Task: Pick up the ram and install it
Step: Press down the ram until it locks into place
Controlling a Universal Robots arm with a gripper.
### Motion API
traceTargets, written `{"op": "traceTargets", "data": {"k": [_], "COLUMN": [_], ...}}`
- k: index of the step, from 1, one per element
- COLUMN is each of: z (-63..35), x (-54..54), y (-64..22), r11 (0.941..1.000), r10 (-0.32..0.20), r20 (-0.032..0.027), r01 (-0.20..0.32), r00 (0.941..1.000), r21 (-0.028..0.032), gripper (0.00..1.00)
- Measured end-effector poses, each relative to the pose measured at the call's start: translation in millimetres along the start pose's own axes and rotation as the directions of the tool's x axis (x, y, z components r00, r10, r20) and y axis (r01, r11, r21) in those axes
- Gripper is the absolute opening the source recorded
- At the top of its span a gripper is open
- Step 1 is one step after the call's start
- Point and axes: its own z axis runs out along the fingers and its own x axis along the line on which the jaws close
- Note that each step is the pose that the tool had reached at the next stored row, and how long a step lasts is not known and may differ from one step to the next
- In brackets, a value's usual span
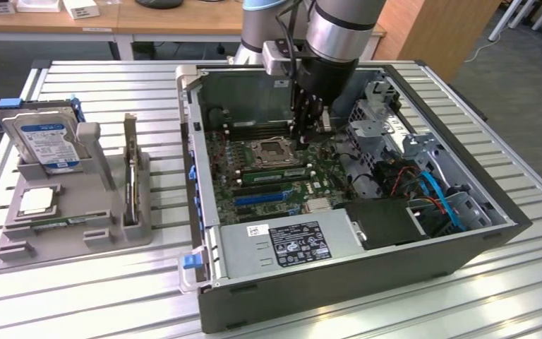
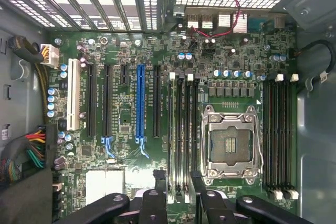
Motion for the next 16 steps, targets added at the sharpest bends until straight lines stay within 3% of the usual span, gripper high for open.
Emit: {"op": "traceTargets", "data": {"k": [7,9,11,16], "z": [0.0,0.0,0.0,0.0], "x": [0.0,0.0,0.0,0.0], "y": [0.0,0.0,0.0,0.0], "r11": [1.0,1.0,1.0,1.0], "r10": [0.0,0.0,0.0,0.0], "r20": [0.0,0.0,0.0,0.0], "r01": [0.0,0.0,0.0,0.0], "r00": [1.0,1.0,1.0,1.0], "r21": [0.0,0.0,0.0,0.0], "gripper": [0.3,0.17,0.11,0.11]}}
